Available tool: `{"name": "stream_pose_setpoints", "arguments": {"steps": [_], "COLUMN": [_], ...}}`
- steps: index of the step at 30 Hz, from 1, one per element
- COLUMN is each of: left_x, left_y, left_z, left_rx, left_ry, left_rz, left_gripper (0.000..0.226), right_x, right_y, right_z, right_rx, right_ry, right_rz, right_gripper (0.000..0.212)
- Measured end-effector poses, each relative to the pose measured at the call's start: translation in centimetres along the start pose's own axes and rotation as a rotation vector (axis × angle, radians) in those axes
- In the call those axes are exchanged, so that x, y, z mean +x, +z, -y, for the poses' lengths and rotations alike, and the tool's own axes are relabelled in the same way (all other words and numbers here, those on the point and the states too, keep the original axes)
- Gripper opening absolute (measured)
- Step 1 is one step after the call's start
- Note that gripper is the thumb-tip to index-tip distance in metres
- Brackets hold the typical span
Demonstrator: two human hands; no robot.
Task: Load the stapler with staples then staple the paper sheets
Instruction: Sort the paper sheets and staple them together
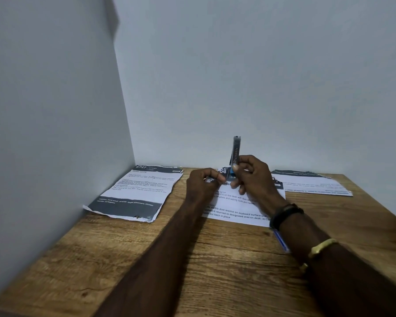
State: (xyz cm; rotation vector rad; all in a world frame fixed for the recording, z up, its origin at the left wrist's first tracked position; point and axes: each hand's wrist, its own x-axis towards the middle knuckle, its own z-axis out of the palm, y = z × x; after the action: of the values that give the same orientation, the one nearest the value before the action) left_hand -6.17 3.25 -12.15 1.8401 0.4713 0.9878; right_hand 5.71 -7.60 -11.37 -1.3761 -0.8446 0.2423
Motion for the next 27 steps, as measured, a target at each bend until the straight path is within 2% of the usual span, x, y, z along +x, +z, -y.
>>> {"name": "stream_pose_setpoints", "arguments": {"steps": [4,7,10,15,21,27], "left_x": [0.1,0.3,0.2,0.3,0.4,0.9], "left_y": [0.0,-0.2,-0.5,-0.9,-1.8,-2.0], "left_z": [0.0,0.0,-0.1,-0.3,-0.1,0.0], "left_rx": [-0.01,0.043,0.101,0.134,0.073,-0.034], "left_ry": [-0.051,-0.042,-0.041,-0.036,-0.146,-0.287], "left_rz": [-0.025,-0.064,-0.093,-0.193,-0.398,-0.423], "left_gripper": [0.02,0.025,0.037,0.056,0.059,0.057], "right_x": [0.0,-0.2,-0.6,-1.2,-1.9,-2.3], "right_y": [-0.2,-0.6,-1.3,-2.5,-3.4,-3.3], "right_z": [0.5,1.0,1.6,2.3,2.0,1.5], "right_rx": [0.175,0.151,0.011,-0.186,-0.497,-0.787], "right_ry": [0.012,0.007,0.022,0.087,0.127,0.141], "right_rz": [-0.029,-0.034,0.01,0.199,0.346,0.417], "right_gripper": [0.022,0.017,0.015,0.015,0.014,0.018]}}
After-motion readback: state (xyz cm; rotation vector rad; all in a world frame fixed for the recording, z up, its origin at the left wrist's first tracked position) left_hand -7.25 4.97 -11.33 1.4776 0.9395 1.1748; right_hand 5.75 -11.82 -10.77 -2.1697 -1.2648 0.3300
